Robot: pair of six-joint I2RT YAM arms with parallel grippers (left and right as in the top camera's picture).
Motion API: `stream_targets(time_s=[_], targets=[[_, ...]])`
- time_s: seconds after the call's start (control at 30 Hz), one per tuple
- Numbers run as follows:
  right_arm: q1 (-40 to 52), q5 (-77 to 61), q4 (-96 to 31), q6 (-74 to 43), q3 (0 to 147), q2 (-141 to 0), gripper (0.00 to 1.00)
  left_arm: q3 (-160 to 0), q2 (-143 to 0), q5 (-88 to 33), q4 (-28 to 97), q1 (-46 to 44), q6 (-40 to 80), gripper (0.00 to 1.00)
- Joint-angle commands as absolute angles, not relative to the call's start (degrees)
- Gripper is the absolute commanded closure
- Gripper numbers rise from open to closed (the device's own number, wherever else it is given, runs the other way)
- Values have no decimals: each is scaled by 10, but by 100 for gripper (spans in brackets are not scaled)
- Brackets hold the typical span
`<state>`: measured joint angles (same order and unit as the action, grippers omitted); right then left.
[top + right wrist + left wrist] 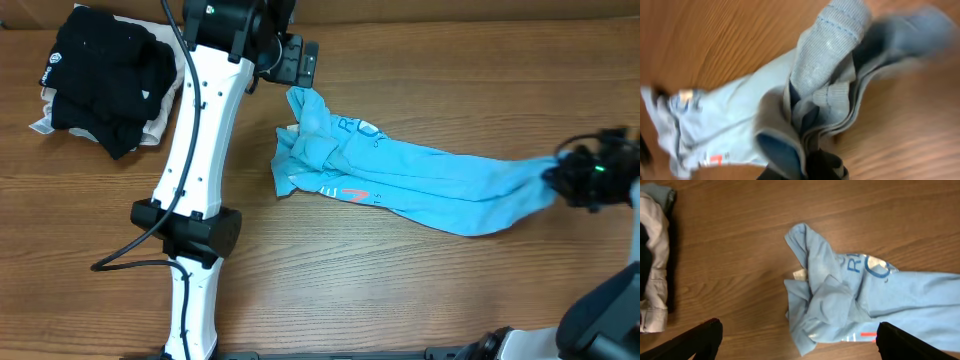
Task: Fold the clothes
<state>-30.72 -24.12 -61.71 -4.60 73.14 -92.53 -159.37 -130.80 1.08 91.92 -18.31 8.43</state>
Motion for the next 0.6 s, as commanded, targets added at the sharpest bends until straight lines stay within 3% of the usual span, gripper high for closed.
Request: stream_targets(time_s=[0.0,0.2,0.5,0.53,0.57], targets=[[-224,-251,-614,-33,743,-925,96,-1594,-1310,17,911,-170,73,0],[-86,-176,-582,-109,742,-931,96,-1594,-1310,16,903,-163,73,0],[81,-174,-500,-189,742,-1003,95,-1594,-1310,17,901,-163,73,0],[93,-174,-489,-197,742,-1013,83,-1594,-1310,17,901,-163,73,0],[104,-175,-479,-201,742,-1020,63,-1594,-1310,17,901,-163,73,0]])
